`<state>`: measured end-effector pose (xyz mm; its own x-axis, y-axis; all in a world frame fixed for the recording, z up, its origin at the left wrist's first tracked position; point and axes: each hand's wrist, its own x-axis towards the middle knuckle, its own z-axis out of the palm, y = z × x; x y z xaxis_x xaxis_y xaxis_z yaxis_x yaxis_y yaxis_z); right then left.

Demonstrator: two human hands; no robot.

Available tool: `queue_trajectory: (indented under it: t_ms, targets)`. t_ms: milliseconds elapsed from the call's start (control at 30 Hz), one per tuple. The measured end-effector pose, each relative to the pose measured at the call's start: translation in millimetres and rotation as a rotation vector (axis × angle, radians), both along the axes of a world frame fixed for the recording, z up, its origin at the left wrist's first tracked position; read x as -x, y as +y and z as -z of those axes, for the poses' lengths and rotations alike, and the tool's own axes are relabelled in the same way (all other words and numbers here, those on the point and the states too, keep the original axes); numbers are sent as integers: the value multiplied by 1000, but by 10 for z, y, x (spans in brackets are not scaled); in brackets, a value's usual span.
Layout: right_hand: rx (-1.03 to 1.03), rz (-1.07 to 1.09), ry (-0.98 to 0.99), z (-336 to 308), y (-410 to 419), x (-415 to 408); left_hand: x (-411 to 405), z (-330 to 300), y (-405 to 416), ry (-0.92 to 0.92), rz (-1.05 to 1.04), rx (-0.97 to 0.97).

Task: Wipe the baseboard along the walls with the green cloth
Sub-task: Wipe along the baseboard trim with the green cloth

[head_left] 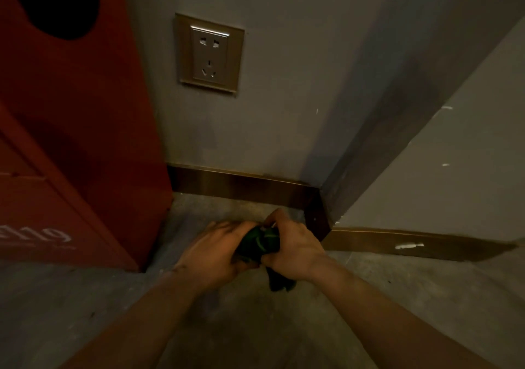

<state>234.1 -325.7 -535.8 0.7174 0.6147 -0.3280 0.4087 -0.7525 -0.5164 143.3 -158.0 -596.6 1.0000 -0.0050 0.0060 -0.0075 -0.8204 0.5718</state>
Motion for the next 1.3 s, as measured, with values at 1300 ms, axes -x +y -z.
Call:
queue_trajectory:
  t_ms: [1300]
  targets:
    - [14,-19,-257,-447,-1501,80,-295,-698,-1126,-109,208,-329]
